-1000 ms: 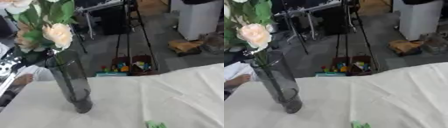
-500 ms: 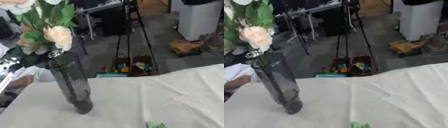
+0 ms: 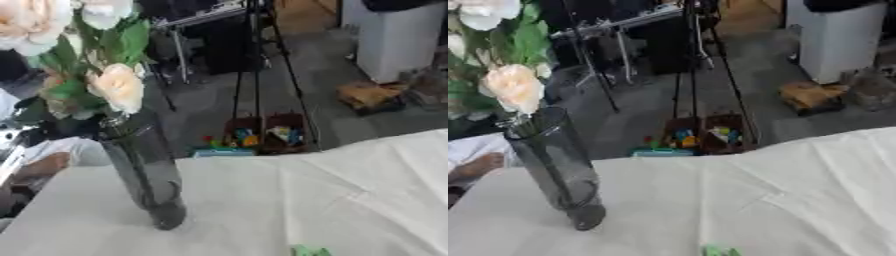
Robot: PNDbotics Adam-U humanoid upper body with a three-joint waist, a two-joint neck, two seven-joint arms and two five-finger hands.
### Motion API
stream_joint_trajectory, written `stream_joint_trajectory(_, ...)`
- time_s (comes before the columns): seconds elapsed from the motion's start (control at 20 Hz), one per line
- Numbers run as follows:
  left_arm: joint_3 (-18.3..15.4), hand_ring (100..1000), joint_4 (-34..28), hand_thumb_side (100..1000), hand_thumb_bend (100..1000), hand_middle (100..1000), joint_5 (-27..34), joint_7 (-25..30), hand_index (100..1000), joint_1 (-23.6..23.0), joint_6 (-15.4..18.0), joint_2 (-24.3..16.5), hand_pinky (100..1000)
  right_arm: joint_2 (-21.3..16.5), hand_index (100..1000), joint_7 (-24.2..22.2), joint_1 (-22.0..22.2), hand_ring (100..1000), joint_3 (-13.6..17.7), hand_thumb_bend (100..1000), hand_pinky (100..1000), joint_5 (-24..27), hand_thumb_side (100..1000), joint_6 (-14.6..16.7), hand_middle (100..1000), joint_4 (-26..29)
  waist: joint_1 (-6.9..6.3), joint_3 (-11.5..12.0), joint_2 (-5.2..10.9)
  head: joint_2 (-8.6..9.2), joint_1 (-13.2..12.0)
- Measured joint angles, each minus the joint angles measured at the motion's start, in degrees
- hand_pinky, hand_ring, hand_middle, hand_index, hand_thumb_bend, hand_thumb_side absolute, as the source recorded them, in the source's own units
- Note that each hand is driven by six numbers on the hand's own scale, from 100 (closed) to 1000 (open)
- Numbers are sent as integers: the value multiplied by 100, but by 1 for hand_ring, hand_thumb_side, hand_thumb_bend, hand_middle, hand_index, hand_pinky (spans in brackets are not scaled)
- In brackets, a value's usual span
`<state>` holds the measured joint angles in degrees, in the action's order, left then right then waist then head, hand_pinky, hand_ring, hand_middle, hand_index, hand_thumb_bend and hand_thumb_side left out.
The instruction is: Arrange flowers into the vase.
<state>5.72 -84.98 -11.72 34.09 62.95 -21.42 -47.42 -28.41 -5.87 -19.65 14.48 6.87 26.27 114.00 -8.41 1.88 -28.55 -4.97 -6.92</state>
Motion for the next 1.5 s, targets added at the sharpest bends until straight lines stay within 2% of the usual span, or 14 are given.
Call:
stream_joint_trajectory(0.2,-9,1000,6,793,100,1000,-2,126,1000,2,-11,-5,1000,1,796,1,3,849,0,100,624,5,873,-24,444,0,-3,10,15,0,0)
stream_joint_trajectory(0.4,-39,1000,47,854,114,1000,-2,240,1000,6,-5,-7,1000,1,796,-10,22,849,-1,100,625,10,872,-54,443,1,-10,21,28,0,0)
stream_joint_trajectory(0.5,-40,1000,76,893,237,1000,-3,330,1000,6,9,-35,1000,1,796,-15,25,850,-1,100,625,15,873,-61,443,6,-23,24,38,0,0)
stream_joint_trajectory(0.65,-55,1000,113,919,334,1000,-49,505,1000,10,53,-57,1000,1,797,-29,27,850,-1,100,625,27,874,-77,443,24,-36,25,50,0,-1)
stream_joint_trajectory(1.15,-101,1000,265,922,370,1000,-339,1068,1000,51,293,-105,1000,3,795,-34,42,850,-3,100,625,33,875,-144,443,71,-77,36,88,-41,-8)
stream_joint_trajectory(1.5,-109,1000,368,920,371,1000,-523,1202,1000,91,365,-105,1000,11,796,-36,42,850,-4,100,625,37,876,-166,443,76,-86,36,99,-49,-29)
